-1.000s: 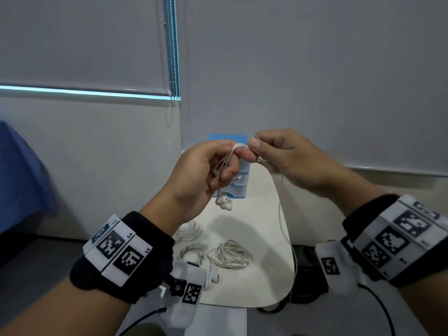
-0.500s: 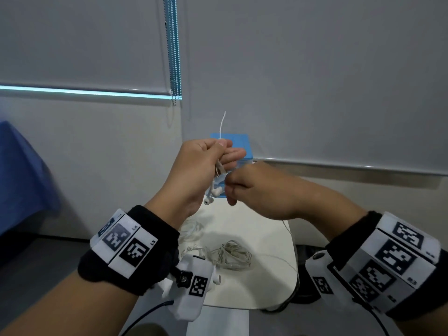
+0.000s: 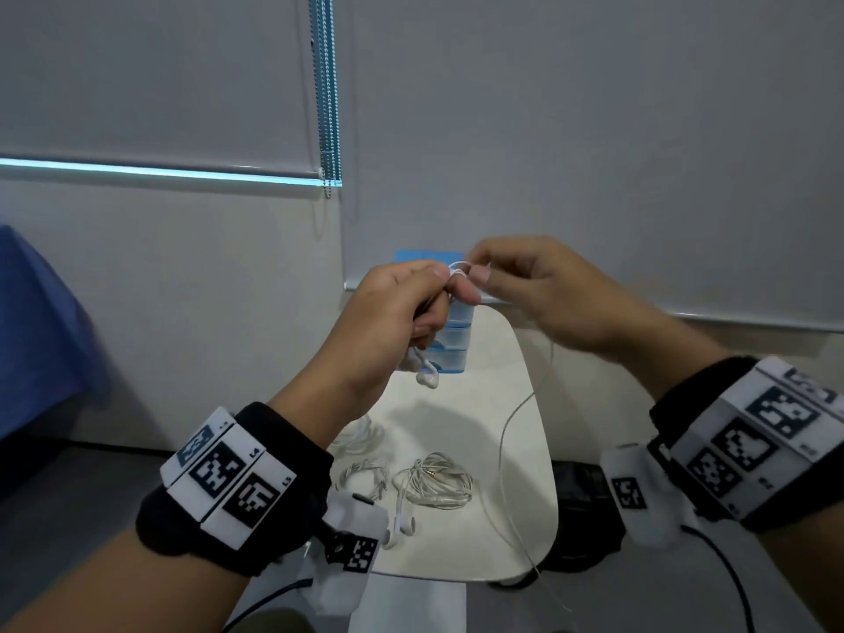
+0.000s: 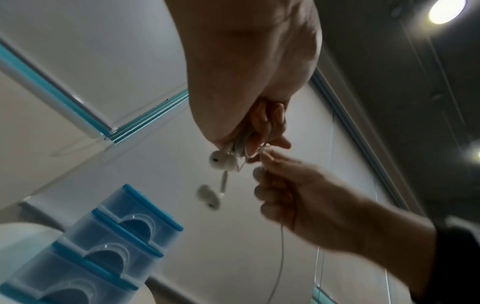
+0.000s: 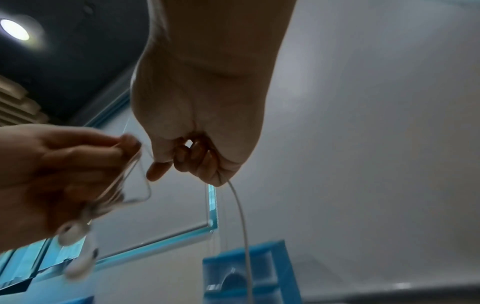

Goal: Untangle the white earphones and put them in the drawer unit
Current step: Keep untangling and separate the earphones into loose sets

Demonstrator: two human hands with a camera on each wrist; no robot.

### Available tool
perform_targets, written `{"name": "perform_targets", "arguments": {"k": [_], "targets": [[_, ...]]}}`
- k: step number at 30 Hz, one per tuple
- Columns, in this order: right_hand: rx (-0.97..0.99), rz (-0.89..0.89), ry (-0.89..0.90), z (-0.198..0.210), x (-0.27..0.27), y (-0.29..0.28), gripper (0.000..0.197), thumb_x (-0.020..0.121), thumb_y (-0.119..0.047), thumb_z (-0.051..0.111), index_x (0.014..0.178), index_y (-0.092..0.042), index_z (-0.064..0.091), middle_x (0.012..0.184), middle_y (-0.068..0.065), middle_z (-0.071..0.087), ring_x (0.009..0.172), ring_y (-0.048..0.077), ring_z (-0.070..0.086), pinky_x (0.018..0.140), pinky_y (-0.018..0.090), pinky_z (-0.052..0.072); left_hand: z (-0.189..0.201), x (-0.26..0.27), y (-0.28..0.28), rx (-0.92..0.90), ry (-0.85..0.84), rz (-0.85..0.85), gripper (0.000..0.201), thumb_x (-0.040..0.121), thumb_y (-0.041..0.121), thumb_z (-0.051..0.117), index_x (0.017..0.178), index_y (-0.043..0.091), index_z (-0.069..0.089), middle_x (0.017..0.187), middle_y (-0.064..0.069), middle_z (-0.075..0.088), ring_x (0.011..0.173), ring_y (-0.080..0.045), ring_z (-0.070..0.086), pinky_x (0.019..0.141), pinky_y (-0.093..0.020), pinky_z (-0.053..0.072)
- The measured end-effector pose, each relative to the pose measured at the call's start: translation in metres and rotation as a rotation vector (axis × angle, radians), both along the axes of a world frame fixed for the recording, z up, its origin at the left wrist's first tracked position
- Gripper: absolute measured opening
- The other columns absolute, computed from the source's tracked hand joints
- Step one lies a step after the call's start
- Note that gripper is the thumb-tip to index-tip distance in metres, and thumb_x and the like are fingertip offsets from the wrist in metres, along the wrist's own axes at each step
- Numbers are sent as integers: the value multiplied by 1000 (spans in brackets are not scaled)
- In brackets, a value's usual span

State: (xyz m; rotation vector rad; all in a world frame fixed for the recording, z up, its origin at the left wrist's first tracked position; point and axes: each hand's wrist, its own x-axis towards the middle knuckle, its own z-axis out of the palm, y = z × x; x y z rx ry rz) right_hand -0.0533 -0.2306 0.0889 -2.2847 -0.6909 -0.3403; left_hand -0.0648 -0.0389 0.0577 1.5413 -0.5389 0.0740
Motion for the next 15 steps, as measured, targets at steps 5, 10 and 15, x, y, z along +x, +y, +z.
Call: {"name": "perform_targets", "arguments": {"k": [5, 10, 15], "targets": [[39, -28, 29, -32, -3, 17, 26, 110, -18, 45, 105, -25, 69, 88, -14, 68, 73, -2, 59, 71, 16, 43, -2, 4, 1, -58, 18, 8, 37, 110, 18, 42, 98, 8, 75, 58, 0, 51, 48, -9, 40, 56, -28, 36], [-303, -146, -60, -30, -7, 28, 23, 105, -16, 45, 91, -22, 62, 85, 1, 66, 78, 24, 56, 72, 43, 47, -6, 11, -5, -273, 173, 23, 30, 110, 16, 45, 107, 0, 70, 74, -4, 74, 54, -7, 61, 58, -18, 50], [-617, -202, -167, -27, -9, 41, 16, 107, -23, 40, 103, -25, 56, 91, 2, 61, 76, 28, 53, 62, 40, 43, -4, 23, -3, -392, 338, 72, 27, 108, 12, 49, 108, -6, 69, 67, -3, 71, 47, -6, 56, 51, -16, 50]]}}
